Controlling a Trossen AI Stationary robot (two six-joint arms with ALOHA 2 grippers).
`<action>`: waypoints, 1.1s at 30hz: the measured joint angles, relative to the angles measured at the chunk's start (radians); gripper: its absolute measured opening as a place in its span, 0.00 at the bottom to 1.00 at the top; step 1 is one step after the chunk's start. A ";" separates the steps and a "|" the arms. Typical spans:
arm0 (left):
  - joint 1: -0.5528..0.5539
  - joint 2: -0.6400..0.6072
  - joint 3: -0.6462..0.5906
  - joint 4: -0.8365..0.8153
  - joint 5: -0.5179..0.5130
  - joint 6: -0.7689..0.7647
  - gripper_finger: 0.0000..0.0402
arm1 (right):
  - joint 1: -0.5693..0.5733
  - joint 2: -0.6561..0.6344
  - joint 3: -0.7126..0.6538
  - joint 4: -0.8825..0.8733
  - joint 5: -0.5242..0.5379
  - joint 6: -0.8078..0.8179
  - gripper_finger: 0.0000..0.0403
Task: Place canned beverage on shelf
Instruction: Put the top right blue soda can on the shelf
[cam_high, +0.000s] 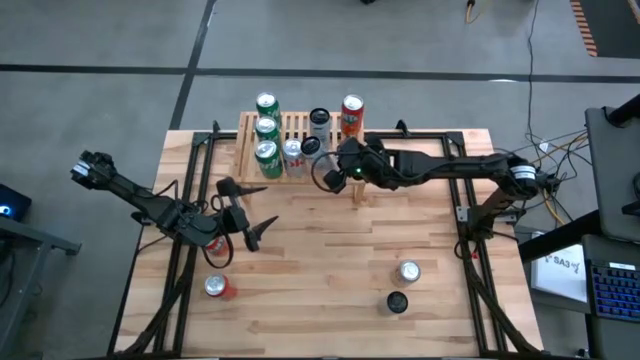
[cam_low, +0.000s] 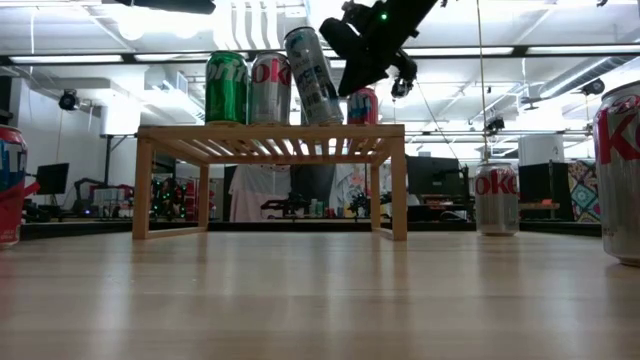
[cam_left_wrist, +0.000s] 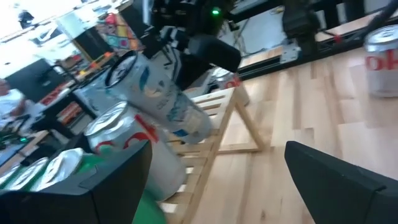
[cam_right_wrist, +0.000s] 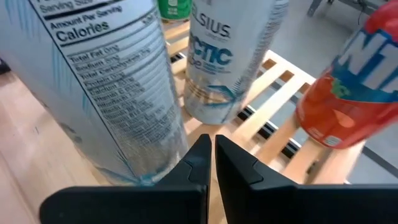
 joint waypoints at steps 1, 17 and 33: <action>0.000 0.000 0.000 0.000 0.016 -0.002 0.88 | 0.000 -0.006 0.001 -0.011 0.000 0.000 0.03; 0.001 0.000 0.000 0.002 0.038 -0.009 0.88 | 0.045 -0.186 0.006 0.134 -0.031 -0.094 0.03; 0.001 0.000 0.000 0.010 0.036 0.001 0.88 | 0.046 -0.114 0.006 0.403 -0.218 -0.198 0.03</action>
